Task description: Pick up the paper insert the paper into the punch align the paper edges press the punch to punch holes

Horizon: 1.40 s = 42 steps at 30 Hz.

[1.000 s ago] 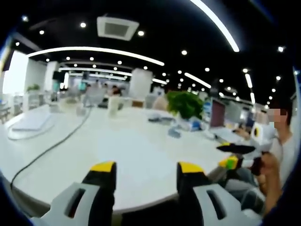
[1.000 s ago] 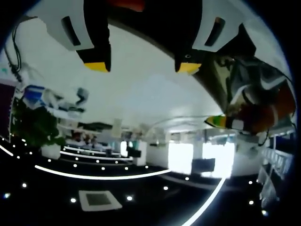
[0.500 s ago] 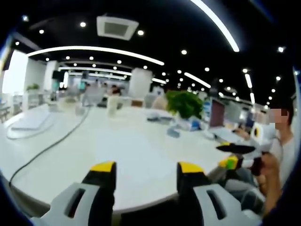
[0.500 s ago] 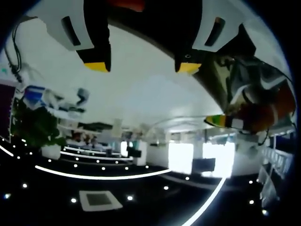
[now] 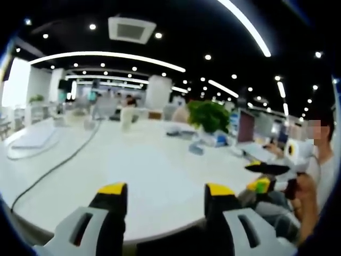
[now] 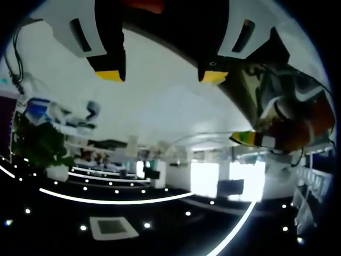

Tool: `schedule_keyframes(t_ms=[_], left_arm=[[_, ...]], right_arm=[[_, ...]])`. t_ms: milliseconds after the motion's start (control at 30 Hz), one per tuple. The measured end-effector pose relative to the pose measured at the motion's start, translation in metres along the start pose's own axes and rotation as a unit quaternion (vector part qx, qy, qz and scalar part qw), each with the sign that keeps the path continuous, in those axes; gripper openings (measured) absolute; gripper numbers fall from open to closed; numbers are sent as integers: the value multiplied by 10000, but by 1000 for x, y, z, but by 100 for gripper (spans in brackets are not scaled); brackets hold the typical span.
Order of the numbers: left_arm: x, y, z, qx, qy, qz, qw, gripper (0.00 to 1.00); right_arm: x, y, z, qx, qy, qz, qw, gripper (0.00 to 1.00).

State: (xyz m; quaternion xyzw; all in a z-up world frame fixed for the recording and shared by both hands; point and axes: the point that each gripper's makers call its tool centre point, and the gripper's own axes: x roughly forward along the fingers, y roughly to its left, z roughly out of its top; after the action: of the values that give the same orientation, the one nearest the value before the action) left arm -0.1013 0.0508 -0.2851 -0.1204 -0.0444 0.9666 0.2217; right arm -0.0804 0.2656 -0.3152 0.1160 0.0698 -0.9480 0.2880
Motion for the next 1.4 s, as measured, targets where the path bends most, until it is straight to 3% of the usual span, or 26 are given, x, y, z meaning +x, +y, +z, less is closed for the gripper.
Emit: schedule_keyframes(t_ms=[200, 733, 1400], left_arm=[[3, -7, 0, -50, 31, -123, 9999, 58], [2, 2, 1, -86, -24, -5, 10000, 58], [8, -3, 1, -2, 19, -59, 10000, 58]], right_arm=[[0, 0, 0, 3, 0, 16, 10000, 57], [1, 0, -2, -10, 40, 68, 10000, 56], [1, -1, -5, 15, 68, 39, 10000, 56]])
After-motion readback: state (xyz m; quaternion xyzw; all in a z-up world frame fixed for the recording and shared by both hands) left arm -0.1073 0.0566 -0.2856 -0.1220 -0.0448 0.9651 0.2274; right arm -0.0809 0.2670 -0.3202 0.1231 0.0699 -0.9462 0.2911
